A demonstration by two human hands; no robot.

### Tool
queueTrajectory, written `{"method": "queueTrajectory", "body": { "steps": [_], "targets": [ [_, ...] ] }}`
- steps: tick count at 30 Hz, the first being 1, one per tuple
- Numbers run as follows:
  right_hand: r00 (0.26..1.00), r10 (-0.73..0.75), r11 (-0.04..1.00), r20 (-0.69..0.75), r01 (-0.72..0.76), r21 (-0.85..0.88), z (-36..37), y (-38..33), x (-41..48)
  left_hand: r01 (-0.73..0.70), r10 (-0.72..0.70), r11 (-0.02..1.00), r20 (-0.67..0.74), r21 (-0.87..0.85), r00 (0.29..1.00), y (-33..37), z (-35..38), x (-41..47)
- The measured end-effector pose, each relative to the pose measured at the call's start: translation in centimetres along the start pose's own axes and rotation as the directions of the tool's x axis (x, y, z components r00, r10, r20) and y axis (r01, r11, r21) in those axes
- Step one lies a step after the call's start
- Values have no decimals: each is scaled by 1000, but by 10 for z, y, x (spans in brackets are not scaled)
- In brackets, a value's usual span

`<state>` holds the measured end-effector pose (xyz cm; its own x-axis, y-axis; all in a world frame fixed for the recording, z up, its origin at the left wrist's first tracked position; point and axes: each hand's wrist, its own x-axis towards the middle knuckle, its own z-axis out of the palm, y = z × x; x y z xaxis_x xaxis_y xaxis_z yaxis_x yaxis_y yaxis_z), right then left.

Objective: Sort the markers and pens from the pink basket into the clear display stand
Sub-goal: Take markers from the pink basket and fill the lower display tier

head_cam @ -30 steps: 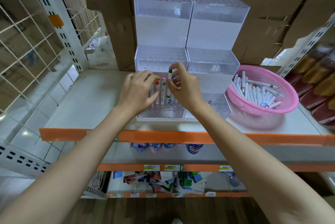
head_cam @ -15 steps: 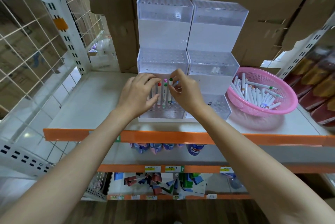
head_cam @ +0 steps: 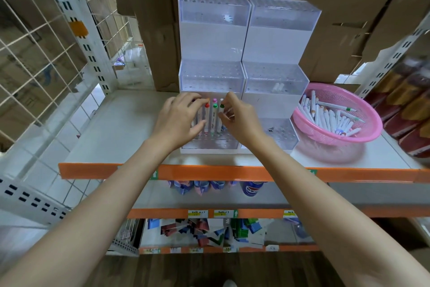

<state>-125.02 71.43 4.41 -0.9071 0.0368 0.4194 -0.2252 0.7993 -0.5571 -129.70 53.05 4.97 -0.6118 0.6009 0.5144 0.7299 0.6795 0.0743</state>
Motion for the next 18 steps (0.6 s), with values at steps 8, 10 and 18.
{"method": "queueTrajectory", "body": {
  "steps": [8, 10, 18],
  "targets": [
    [964, -223, 929, -143, 166, -332, -7, 5, -4, -15, 15, 1000, -25, 12, 1000, 6, -1, 5],
    [957, -254, 881, -138, 171, -441, -12, 11, -8, -35, 36, 999, -38, 24, 999, 12, -1, 8],
    [997, -76, 837, 31, 80, -541, -44, 45, -40, -97, 98, 994, -24, 48, 995, 55, 13, 30]
  ]
}}
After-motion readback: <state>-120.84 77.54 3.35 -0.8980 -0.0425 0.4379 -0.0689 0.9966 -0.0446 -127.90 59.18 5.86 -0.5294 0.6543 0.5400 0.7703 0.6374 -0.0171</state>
